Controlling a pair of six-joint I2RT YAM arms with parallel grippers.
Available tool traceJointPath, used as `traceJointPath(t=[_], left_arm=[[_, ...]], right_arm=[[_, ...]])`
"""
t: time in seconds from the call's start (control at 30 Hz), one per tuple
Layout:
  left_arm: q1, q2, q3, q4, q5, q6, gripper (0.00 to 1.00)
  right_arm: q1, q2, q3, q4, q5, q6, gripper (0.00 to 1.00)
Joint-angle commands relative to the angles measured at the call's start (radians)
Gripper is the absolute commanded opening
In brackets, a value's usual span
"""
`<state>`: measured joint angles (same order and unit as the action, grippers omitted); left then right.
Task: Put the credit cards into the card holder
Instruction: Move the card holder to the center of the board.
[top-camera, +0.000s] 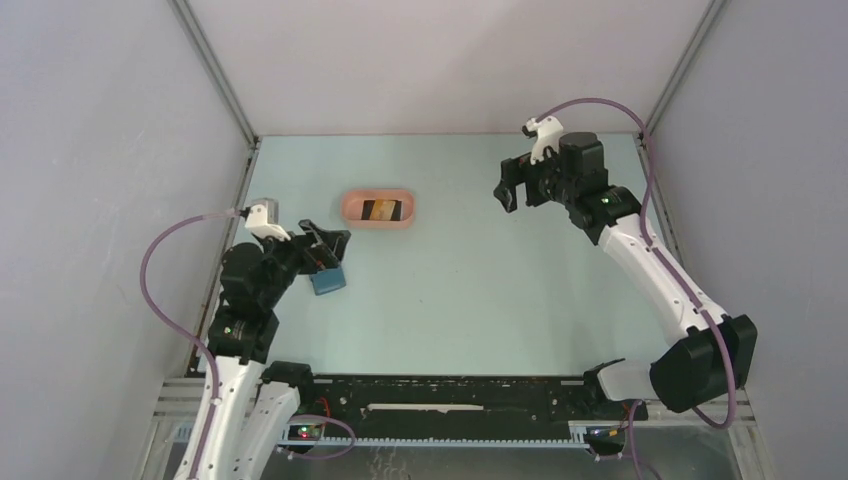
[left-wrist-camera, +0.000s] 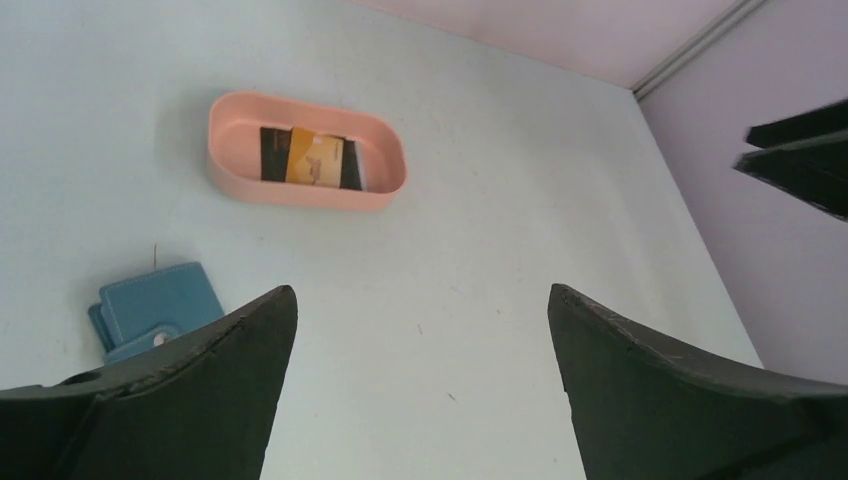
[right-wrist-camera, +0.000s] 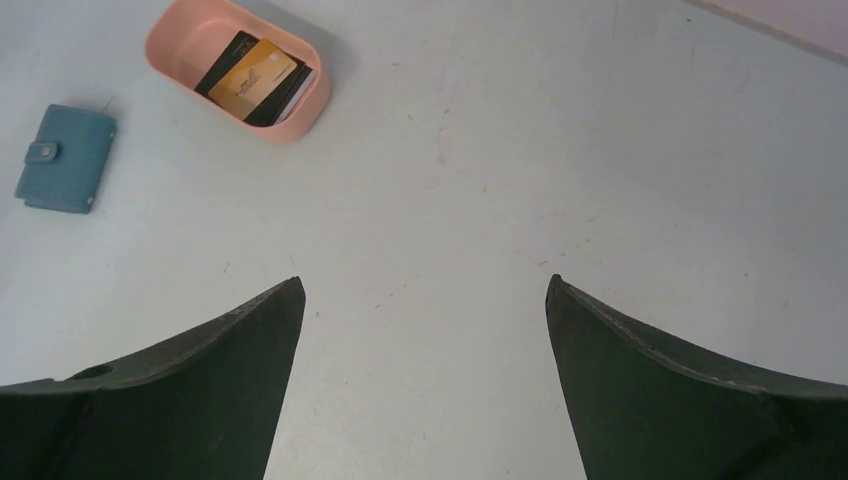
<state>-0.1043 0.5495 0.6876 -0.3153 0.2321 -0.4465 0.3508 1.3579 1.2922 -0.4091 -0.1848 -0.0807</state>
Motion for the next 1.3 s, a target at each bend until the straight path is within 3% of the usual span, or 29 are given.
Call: traceJointPath(t=[0.0, 0.1, 0.17, 0.47, 0.67, 0.8, 1.03, 1.27], left_arm=[[0.003, 0.019, -0.066, 0.035, -0.082, -0.06, 1.0], [0.002, 0.077, -0.107, 0.083, -0.115, -0.095, 1.0], [0.002, 0.116, -0.129, 0.114, -0.157, -0.103, 1.0], [0.004, 0.307, -0.227, 0.248, -0.347, -0.115, 0.94], [0.017, 0.569, -0.157, 0.236, -0.399, -0.141, 0.8], [0.026, 0.683, -0.113, 0.217, -0.404, -0.146, 0.77], [0.062, 0.729, -0.117, 0.2, -0.401, -0.166, 0.62], [0.063, 0.523, -0.173, 0.119, -0.447, -0.189, 0.67]], right_arm=[[-0.058, -0.074, -0.026, 0.038, -0.17, 0.009, 1.0], [-0.133, -0.056, -0.034, -0.001, -0.438, 0.036, 1.0], [-0.159, -0.045, -0.05, -0.014, -0.529, 0.006, 1.0], [-0.143, -0.051, -0.126, 0.01, -0.655, -0.087, 1.0], [-0.127, -0.015, -0.126, -0.015, -0.688, -0.118, 1.0], [-0.127, 0.021, -0.126, -0.026, -0.705, -0.117, 1.0], [-0.112, 0.06, -0.126, -0.03, -0.722, -0.117, 1.0], [-0.095, 0.07, -0.126, -0.033, -0.729, -0.124, 1.0]])
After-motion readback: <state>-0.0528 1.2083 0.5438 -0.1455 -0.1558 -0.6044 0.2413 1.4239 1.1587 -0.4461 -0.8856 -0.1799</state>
